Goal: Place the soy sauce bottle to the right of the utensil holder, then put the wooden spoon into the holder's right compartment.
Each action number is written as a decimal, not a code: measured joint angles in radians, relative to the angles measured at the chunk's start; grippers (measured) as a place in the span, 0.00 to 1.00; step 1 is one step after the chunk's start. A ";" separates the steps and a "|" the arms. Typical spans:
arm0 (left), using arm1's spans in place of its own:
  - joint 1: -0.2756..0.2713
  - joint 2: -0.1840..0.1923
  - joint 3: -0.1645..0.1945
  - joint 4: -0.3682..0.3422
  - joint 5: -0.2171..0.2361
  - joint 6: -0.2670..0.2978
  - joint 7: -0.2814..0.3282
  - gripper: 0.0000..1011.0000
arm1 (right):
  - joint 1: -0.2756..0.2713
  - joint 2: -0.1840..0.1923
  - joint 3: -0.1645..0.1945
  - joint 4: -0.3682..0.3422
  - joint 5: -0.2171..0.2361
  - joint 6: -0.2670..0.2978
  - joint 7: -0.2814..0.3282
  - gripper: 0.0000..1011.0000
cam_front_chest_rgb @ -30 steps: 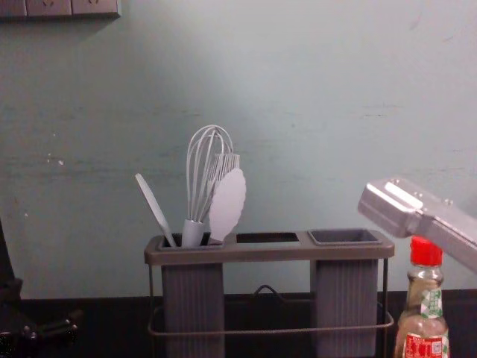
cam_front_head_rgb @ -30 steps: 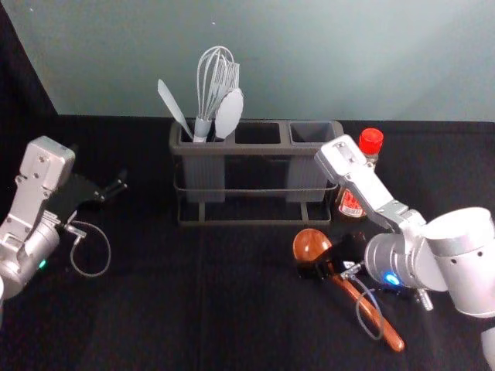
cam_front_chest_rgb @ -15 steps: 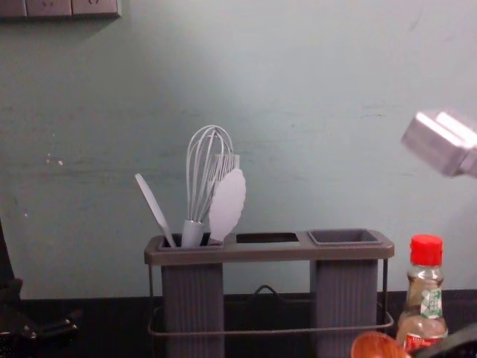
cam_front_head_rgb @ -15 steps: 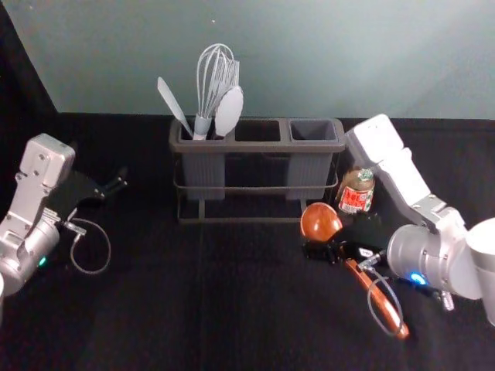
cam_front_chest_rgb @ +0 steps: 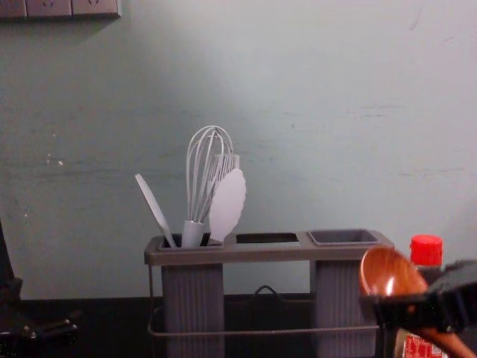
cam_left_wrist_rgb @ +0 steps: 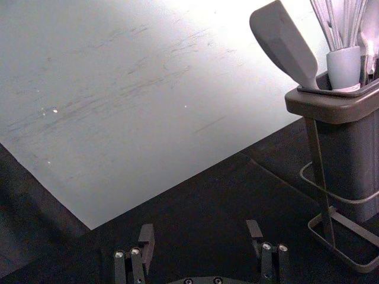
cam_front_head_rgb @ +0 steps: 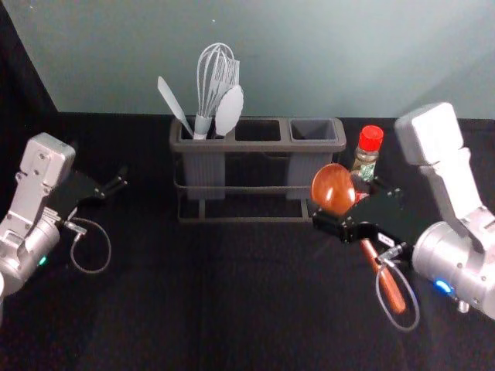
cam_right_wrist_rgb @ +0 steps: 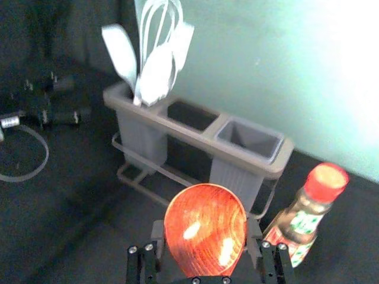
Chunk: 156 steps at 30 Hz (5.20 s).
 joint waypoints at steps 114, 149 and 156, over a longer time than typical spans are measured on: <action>0.000 0.000 0.000 0.000 0.000 0.000 0.000 1.00 | 0.557 -0.114 -0.087 0.726 0.427 -0.751 0.049 0.83; 0.000 0.000 0.000 0.000 0.000 0.000 0.000 1.00 | 0.474 -0.078 -0.154 0.811 0.467 -0.928 0.038 0.83; 0.000 0.000 0.000 0.000 0.000 0.000 0.000 1.00 | 0.468 -0.079 -0.156 0.820 0.468 -0.935 0.034 0.83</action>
